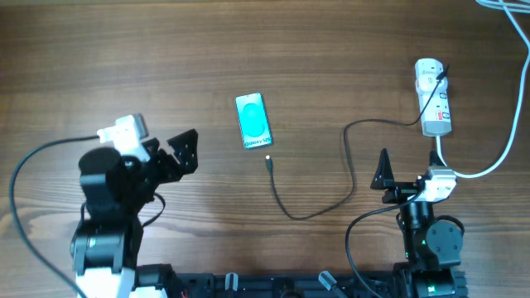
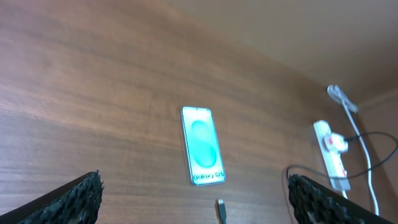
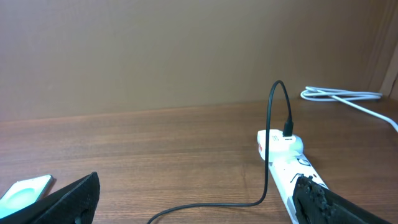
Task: Plug charger to phone and switch on socket
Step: 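Move the left gripper forward over the light-blue phone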
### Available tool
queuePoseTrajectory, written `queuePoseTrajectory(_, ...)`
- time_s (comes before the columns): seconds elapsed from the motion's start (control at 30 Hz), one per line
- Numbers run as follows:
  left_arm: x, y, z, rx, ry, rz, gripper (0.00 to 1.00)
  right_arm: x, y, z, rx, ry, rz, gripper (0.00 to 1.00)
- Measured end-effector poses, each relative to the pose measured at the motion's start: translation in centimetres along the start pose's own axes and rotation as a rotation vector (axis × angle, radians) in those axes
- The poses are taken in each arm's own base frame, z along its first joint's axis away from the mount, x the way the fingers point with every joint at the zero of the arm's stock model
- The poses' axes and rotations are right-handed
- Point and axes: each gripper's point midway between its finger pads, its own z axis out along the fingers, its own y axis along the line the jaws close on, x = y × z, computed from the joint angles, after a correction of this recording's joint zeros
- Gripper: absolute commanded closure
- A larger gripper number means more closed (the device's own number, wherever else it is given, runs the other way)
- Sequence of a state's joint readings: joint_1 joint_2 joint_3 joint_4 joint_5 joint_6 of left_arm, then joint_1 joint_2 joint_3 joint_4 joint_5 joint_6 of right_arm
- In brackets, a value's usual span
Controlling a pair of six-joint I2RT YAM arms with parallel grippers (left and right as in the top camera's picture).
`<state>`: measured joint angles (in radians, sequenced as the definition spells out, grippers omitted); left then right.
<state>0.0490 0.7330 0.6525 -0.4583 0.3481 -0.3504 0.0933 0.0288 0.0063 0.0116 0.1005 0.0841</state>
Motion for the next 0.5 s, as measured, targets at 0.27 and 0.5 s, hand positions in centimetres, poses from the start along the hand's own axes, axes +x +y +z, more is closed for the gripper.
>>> queuePoseTrajectory(0.27,1.1,0.6,2.5,0.011,0.093,-0.032,0.00,0.0,0.0,0.0,0.000,0.000,0.000,0.00)
queuePoseTrajectory(0.5,1.4,0.4,2.7,0.026,0.113,-0.038,0.00,0.0,0.0,0.0,0.000,0.000,0.000,0.00)
